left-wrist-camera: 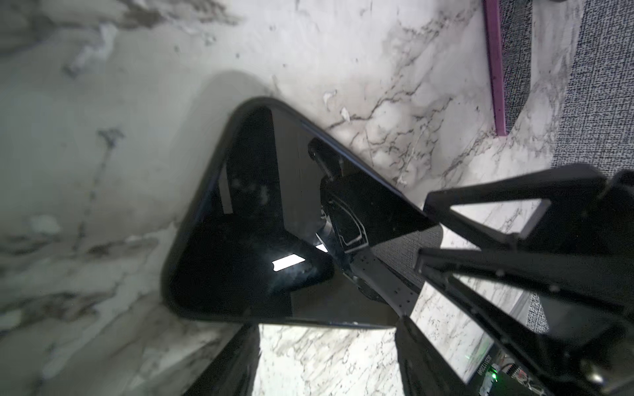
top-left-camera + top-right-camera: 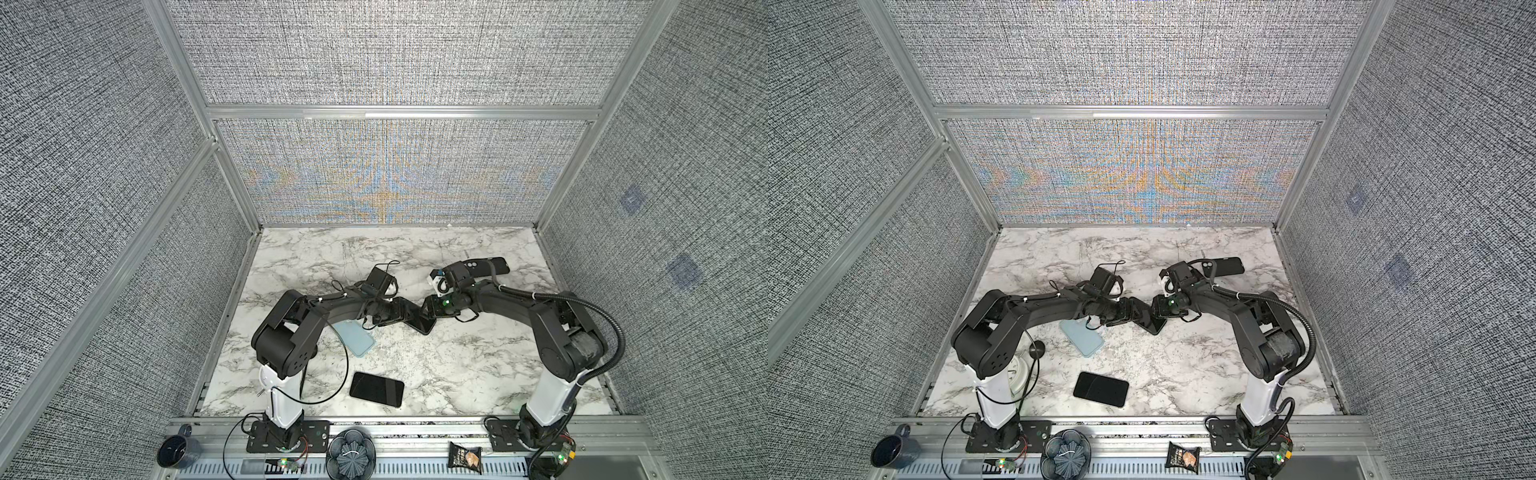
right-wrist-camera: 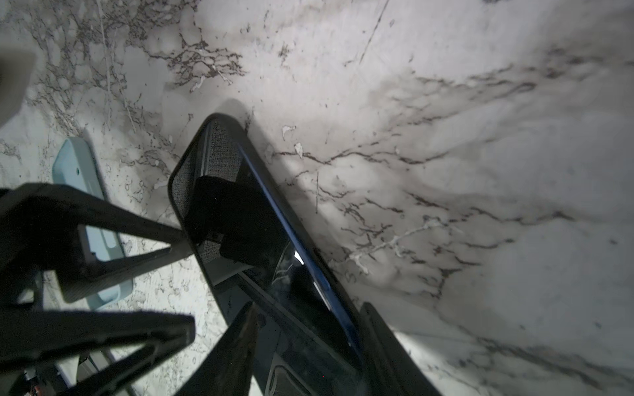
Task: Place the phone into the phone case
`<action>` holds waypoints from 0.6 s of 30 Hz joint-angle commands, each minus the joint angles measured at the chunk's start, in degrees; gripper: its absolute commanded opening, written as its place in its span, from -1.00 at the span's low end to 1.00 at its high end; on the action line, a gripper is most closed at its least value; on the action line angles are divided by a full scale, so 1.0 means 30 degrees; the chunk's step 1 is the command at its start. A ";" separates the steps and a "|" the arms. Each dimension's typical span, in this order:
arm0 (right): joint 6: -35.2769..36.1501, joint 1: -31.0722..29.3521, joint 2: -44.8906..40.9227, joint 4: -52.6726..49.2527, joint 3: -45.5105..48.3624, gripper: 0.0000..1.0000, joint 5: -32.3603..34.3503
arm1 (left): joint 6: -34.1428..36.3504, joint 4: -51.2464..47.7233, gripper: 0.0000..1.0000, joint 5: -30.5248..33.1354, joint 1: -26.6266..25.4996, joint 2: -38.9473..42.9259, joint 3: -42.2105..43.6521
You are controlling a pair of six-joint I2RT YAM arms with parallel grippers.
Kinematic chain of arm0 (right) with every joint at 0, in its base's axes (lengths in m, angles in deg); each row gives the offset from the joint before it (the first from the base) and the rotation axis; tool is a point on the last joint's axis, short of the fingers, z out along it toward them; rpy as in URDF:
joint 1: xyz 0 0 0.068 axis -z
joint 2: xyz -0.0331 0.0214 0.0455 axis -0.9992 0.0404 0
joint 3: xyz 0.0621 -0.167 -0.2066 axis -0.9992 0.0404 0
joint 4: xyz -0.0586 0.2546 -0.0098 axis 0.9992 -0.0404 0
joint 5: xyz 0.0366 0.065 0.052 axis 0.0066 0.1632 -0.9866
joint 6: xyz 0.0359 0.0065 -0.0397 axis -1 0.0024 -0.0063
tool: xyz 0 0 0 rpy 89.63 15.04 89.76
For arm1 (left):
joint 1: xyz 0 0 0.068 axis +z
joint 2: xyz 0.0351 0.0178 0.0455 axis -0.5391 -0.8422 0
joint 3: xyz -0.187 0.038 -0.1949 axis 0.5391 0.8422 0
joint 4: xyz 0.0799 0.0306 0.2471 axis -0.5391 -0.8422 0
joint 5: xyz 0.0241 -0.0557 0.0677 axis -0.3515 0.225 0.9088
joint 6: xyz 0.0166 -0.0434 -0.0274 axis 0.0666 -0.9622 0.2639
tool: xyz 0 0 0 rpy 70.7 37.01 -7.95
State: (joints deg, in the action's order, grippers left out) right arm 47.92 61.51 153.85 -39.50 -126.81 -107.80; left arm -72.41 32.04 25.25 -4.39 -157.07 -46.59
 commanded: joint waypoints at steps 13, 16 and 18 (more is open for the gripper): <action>-0.0836 -0.0136 -0.2329 -0.0168 0.2870 -0.22 -0.0856 | 0.1518 -0.1530 0.25 -0.0648 0.0341 -0.1965 -0.3178; -0.1267 -0.0410 -0.2653 0.0035 0.3205 -0.27 -0.1089 | 0.1580 -0.1718 0.24 -0.0751 0.0414 -0.2023 -0.3403; -0.1488 -0.0636 -0.2796 0.0132 0.3358 -0.29 -0.1189 | 0.1659 -0.1970 0.24 -0.0839 0.0414 -0.1847 -0.3435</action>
State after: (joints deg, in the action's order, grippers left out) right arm 44.82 60.24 145.98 -39.94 -117.08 -109.73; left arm -68.62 27.01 23.65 -3.28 -163.12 -56.51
